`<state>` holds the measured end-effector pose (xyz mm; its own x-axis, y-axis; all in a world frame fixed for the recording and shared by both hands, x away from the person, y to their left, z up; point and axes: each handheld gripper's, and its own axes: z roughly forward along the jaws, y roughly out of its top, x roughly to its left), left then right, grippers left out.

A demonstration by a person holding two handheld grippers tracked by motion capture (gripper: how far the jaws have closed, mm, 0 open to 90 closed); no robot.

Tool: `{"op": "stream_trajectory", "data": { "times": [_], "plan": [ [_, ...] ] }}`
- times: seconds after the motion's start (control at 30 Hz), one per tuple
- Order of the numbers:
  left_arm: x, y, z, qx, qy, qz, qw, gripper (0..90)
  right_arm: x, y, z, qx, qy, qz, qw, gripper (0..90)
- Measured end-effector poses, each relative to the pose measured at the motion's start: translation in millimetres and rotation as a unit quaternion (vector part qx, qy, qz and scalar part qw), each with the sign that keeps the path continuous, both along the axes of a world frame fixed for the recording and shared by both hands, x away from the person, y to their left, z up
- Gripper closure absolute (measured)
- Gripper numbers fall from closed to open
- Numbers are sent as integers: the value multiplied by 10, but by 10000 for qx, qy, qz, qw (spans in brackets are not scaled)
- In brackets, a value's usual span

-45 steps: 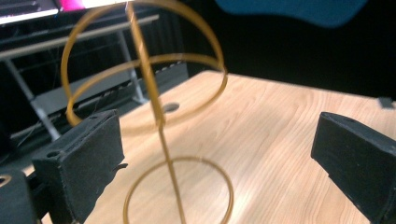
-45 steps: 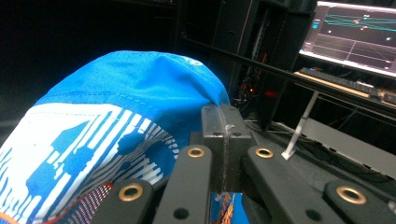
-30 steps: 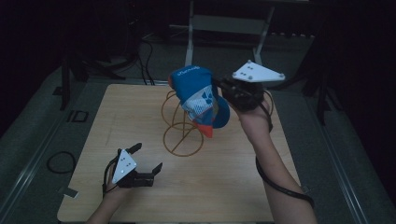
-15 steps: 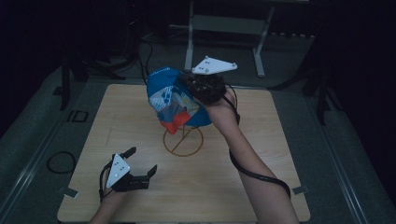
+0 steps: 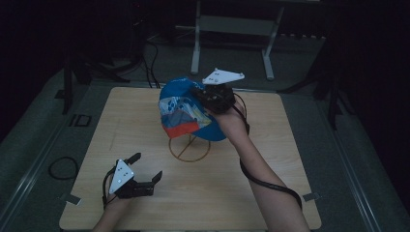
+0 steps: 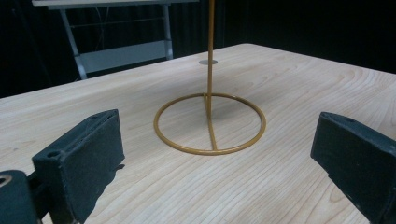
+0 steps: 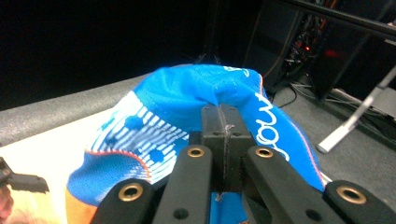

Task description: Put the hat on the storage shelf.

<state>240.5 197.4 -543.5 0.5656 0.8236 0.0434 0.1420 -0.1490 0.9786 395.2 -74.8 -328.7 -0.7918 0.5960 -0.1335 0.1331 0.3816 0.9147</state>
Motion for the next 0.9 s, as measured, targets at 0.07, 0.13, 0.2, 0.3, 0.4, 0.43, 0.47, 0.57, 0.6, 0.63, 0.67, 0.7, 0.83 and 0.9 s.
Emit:
{"op": "stream_trajectory", "data": {
  "times": [0.07, 0.13, 0.2, 0.3, 0.4, 0.43, 0.47, 0.57, 0.6, 0.63, 0.67, 0.7, 0.83, 0.9],
  "plan": [
    [6, -1, -6, -1, 30, 9, 10000, 28, 13, -61, -32, 7, 57, -34, 10000, 900],
    [9, -3, -16, 16, 56, -11, 10000, 28, 24, -129, -63, 64, 122, -71, 9999, 900],
    [11, -6, -21, 31, 54, -24, 10000, 28, 34, -189, -97, 180, 261, -47, 9995, 900],
    [11, -11, -24, 16, 63, -23, 10000, 28, 39, -246, -158, 183, 314, -61, 9993, 900],
    [14, -8, -27, 0, 85, -23, 10000, 28, 46, -287, -204, 228, 368, -77, 9990, 900],
    [12, -7, -29, -1, 84, -32, 10000, 28, 49, -294, -217, 244, 392, -83, 9989, 900],
    [11, -7, -29, -4, 86, -37, 10000, 28, 52, -300, -235, 265, 417, -82, 9987, 900],
    [6, -9, -31, -4, 85, -55, 9999, 28, 26, -313, -260, 332, 389, -89, 9987, 900],
    [6, -9, -33, -10, 88, -51, 9999, 28, 16, -318, -262, 343, 381, -79, 9987, 900],
    [7, -9, -34, -13, 95, -54, 9999, 28, 11, -326, -265, 375, 406, -63, 9985, 900],
    [8, -8, -36, -33, 99, -63, 9999, 28, 11, -332, -266, 399, 427, -40, 9983, 900],
    [10, -7, -37, -36, 105, -60, 9999, 28, 14, -336, -265, 398, 433, -31, 9983, 893],
    [10, -7, -39, -30, 106, -72, 9999, 28, 42, -342, -266, 568, 581, 68, 9967, 829],
    [12, -5, -42, -37, 107, -87, 9999, 28, 34, -320, -271, 530, 542, 70, 9971, 806]
  ]
}}
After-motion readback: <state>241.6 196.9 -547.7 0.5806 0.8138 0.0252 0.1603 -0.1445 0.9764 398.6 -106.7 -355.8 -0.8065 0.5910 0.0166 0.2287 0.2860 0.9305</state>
